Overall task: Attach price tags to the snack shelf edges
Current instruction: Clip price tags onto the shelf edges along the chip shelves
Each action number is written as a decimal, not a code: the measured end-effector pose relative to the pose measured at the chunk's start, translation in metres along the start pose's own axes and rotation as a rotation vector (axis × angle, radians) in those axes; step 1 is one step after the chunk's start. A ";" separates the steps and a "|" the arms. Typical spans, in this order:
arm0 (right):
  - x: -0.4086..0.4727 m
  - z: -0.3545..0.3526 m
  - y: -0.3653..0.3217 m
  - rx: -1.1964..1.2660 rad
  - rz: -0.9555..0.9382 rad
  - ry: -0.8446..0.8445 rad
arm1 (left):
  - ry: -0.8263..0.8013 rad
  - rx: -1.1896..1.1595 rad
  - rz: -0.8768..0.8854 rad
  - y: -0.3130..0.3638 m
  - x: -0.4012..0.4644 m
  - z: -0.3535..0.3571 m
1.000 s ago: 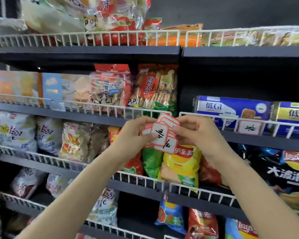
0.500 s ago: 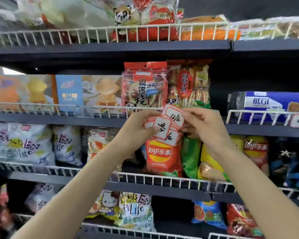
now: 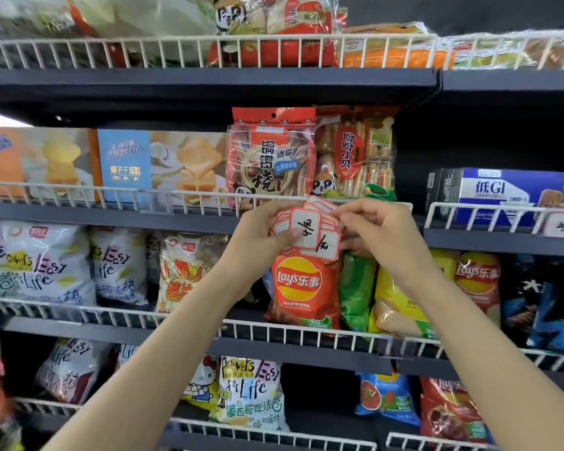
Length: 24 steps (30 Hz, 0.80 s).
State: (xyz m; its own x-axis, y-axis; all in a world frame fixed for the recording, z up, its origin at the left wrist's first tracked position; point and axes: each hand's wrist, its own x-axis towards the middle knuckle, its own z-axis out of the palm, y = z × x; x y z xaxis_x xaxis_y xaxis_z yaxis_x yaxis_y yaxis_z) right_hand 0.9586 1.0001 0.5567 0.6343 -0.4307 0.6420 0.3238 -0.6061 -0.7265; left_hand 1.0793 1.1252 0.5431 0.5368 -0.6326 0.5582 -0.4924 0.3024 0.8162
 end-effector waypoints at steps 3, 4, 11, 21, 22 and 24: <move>0.006 -0.002 -0.003 -0.056 0.011 -0.063 | 0.010 0.004 0.010 0.000 0.005 0.000; 0.008 -0.002 -0.004 -0.070 0.017 -0.069 | 0.013 0.008 0.008 0.000 0.007 -0.001; 0.017 -0.007 0.002 0.014 0.063 0.024 | 0.008 0.054 0.019 -0.005 0.014 -0.002; 0.019 -0.010 0.007 0.014 0.029 0.079 | -0.006 0.018 0.008 -0.007 0.012 -0.003; 0.019 -0.009 0.006 -0.001 0.019 0.081 | -0.011 0.013 0.007 -0.008 0.012 -0.004; 0.019 -0.009 0.006 -0.014 -0.010 0.100 | -0.012 0.003 0.007 -0.008 0.011 -0.006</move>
State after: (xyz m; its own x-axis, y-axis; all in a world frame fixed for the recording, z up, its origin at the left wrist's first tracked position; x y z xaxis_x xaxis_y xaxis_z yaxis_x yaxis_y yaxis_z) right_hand 0.9664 0.9827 0.5666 0.5574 -0.4893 0.6707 0.3192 -0.6195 -0.7172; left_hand 1.0938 1.1200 0.5437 0.5250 -0.6392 0.5620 -0.4979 0.3048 0.8119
